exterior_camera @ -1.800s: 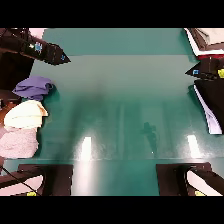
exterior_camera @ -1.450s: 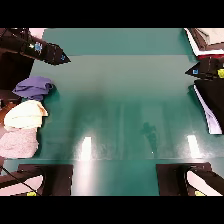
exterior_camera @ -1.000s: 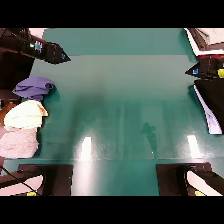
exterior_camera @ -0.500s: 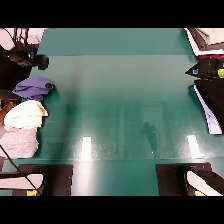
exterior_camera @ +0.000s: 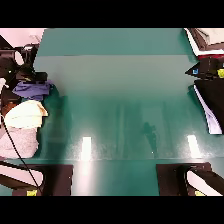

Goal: Fold the shirts.

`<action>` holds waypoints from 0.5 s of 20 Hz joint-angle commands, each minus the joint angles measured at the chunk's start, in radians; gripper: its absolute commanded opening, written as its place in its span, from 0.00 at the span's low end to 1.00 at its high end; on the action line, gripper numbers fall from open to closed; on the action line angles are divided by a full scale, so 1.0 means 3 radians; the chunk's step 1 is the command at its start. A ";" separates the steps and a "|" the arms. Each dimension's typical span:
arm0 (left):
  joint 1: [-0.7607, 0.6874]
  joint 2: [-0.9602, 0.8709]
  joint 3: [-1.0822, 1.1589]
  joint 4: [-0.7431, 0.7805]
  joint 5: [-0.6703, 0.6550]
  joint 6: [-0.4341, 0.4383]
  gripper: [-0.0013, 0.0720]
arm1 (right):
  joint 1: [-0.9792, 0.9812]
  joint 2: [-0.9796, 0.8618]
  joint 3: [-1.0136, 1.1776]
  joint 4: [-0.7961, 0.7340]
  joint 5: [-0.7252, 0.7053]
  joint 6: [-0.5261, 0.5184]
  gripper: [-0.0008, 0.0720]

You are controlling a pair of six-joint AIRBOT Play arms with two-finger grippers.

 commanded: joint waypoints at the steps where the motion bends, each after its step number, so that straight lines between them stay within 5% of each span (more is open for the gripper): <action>1: 0.0027 -0.0058 -0.0014 -0.0018 0.0043 -0.0008 0.36 | 0.0004 -0.0004 -0.0001 0.0000 -0.0004 0.0003 0.04; 2: 0.0027 -0.0056 -0.0013 -0.0025 0.0037 -0.0006 0.05 | 0.0003 -0.0003 -0.0001 0.0001 -0.0010 0.0003 0.04; 6: 0.0008 0.0066 0.0191 -0.0355 -0.0136 0.0113 0.05 | 0.0003 0.0000 0.0011 0.0013 -0.0141 0.0003 0.04; 10: -0.0216 0.0621 0.0861 -0.0871 -0.0370 0.0762 0.05 | 0.0003 -0.0001 0.0417 0.0008 -0.0445 0.0003 0.04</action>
